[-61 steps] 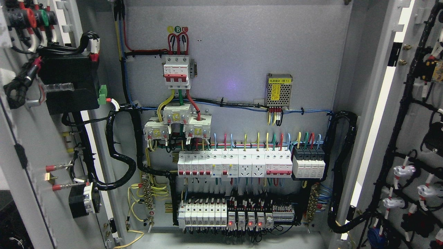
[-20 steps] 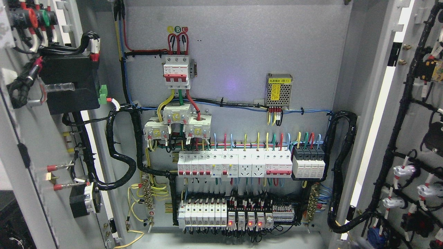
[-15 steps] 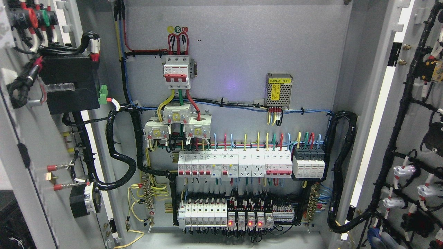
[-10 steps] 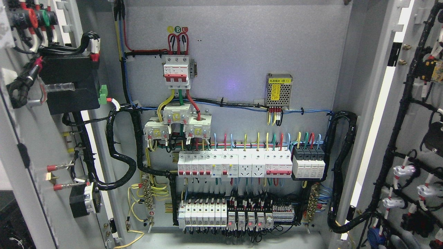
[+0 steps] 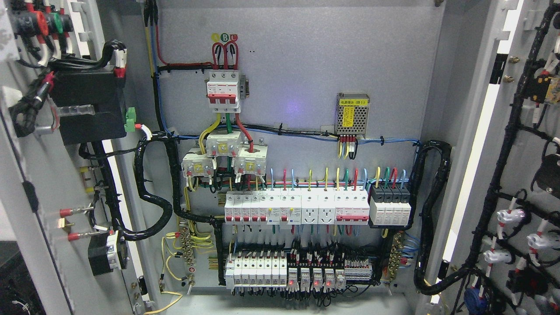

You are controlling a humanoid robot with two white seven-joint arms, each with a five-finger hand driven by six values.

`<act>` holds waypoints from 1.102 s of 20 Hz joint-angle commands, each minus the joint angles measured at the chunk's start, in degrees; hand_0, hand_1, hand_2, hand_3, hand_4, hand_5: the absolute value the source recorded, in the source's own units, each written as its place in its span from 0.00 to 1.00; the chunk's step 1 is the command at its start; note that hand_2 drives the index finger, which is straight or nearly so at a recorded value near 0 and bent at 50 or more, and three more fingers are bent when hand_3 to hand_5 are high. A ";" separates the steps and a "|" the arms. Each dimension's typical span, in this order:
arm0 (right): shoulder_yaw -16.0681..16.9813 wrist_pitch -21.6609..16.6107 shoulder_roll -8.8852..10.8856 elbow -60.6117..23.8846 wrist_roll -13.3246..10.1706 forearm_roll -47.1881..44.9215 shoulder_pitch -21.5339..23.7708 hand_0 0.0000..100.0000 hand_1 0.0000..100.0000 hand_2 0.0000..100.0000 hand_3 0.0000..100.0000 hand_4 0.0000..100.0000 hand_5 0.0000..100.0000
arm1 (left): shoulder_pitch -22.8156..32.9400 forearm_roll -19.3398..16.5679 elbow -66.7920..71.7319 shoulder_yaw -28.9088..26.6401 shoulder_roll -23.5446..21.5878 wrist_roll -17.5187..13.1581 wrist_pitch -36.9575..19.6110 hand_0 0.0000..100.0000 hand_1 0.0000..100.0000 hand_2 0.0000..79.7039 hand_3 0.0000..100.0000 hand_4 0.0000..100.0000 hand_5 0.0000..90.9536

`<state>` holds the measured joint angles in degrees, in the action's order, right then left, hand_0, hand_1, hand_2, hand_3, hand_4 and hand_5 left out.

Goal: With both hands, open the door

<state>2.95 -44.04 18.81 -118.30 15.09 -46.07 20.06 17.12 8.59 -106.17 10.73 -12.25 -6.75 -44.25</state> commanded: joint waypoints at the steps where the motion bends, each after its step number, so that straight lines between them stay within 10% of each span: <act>1: 5.83 0.01 1.93 1.76 0.47 -2.45 2.52 0.00 0.00 0.00 0.00 0.00 0.00 | 3.53 0.20 -6.94 -13.35 2.49 2.00 -52.70 0.00 0.00 0.00 0.00 0.00 0.00; 13: 9.53 0.09 1.14 4.13 0.38 -7.28 6.13 0.00 0.00 0.00 0.00 0.00 0.00 | 10.74 9.68 -4.23 -36.91 0.48 2.53 -52.61 0.00 0.00 0.00 0.00 0.00 0.00; 22: 11.64 0.09 1.14 6.42 0.29 -7.37 6.13 0.00 0.00 0.00 0.00 0.00 0.00 | 4.07 19.08 16.49 -37.54 -19.45 4.28 -52.52 0.00 0.00 0.00 0.00 0.00 0.00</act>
<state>11.30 -43.90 19.89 -114.06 15.42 -52.95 25.84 24.70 22.24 -104.29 -18.74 -17.18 -3.62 -44.26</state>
